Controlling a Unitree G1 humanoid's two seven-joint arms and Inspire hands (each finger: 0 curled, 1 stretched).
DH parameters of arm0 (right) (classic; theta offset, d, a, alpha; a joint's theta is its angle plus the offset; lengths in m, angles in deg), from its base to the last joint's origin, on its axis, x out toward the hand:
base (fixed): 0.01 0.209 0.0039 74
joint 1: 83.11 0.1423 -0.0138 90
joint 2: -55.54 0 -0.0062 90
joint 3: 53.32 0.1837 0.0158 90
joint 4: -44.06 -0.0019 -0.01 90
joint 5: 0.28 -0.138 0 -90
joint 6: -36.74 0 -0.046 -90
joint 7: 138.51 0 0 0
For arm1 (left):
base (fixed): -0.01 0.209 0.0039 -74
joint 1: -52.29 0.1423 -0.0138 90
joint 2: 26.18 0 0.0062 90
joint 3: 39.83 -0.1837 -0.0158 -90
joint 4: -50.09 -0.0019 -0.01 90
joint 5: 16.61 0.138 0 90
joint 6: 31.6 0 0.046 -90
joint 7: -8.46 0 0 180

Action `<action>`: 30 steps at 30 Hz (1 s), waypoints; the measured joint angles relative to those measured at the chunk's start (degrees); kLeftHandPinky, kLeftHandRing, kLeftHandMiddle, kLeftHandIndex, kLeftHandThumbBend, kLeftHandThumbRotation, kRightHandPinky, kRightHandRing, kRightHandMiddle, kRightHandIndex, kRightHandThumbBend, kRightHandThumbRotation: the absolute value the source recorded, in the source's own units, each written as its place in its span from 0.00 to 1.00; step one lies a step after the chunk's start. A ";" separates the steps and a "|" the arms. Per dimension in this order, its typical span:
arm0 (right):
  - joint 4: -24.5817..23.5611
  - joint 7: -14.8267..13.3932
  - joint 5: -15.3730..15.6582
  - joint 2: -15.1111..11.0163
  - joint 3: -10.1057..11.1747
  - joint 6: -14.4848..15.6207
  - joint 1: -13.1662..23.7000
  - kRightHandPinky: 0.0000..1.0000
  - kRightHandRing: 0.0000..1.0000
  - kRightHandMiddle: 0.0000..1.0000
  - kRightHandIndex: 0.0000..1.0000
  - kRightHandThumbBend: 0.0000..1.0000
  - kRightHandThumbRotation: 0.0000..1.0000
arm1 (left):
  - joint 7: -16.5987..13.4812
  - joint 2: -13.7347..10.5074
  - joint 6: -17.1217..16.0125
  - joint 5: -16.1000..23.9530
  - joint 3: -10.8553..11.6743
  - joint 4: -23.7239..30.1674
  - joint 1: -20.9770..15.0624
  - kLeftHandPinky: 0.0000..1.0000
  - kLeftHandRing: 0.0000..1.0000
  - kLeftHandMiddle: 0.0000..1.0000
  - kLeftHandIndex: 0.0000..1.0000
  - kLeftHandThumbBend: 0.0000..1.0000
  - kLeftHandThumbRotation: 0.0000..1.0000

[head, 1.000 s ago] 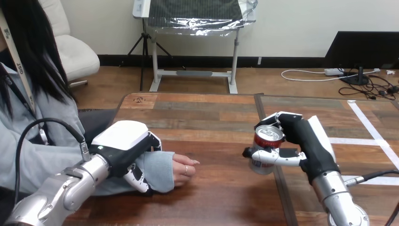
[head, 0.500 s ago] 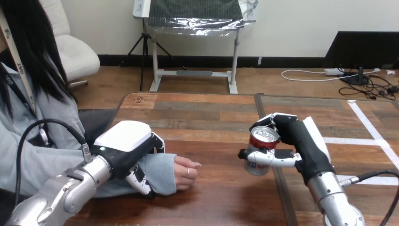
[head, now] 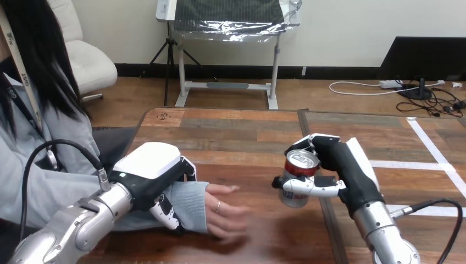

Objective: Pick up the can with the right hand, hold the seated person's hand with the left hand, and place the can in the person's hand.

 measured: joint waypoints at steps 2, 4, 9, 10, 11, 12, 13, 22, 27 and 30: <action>0.00 0.02 0.00 0.08 -0.18 0.00 0.00 0.35 0.40 0.46 0.47 0.82 0.00 | 0.03 -0.03 0.02 0.00 0.07 0.56 0.25 0.36 0.39 0.44 0.48 0.91 0.00; 0.00 0.08 0.00 0.15 -0.40 0.00 0.00 0.34 0.40 0.46 0.47 0.82 0.00 | 0.05 -0.06 0.04 0.00 0.09 1.11 0.48 0.36 0.39 0.44 0.48 0.91 0.00; -0.11 0.49 -0.02 0.43 -0.82 0.02 0.00 0.34 0.40 0.46 0.47 0.82 0.00 | 0.23 -0.06 0.39 0.00 0.10 2.50 0.90 0.38 0.40 0.44 0.48 0.91 0.00; -0.15 0.54 -0.02 0.48 -0.88 0.05 0.00 0.34 0.40 0.46 0.47 0.83 0.00 | 0.25 -0.06 0.43 0.00 0.11 2.73 0.96 0.38 0.40 0.44 0.47 0.91 0.00; -0.23 0.62 -0.03 0.57 -0.97 0.14 0.00 0.34 0.40 0.46 0.47 0.83 0.00 | 0.28 -0.06 0.46 0.00 0.11 2.99 1.00 0.38 0.40 0.44 0.47 0.90 0.00; -0.33 0.71 -0.04 0.64 -1.06 0.26 0.00 0.34 0.40 0.46 0.47 0.83 0.00 | 0.37 -0.06 0.52 0.00 0.11 3.23 1.03 0.38 0.40 0.44 0.47 0.90 0.00; -0.45 0.85 -0.06 0.73 -1.15 0.39 0.00 0.34 0.40 0.46 0.47 0.83 0.00 | 0.51 -0.06 0.65 0.00 0.12 3.54 1.06 0.38 0.40 0.44 0.47 0.90 0.00; -2.34 1.62 -0.10 2.06 -1.75 0.89 0.00 0.34 0.40 0.46 0.47 0.82 0.00 | 1.28 0.03 1.86 -0.16 0.29 5.86 1.30 0.38 0.40 0.44 0.47 0.91 0.00; -3.37 1.95 -0.12 2.69 -2.33 0.88 0.00 0.34 0.39 0.46 0.46 0.82 0.00 | 1.28 0.11 2.10 -0.22 0.38 6.70 1.32 0.38 0.40 0.44 0.47 0.92 0.00; -3.80 1.98 -0.09 2.99 -2.86 0.79 0.00 0.34 0.39 0.45 0.46 0.82 0.00 | 1.28 0.11 2.11 -0.35 0.42 7.09 1.32 0.38 0.39 0.44 0.46 0.92 0.00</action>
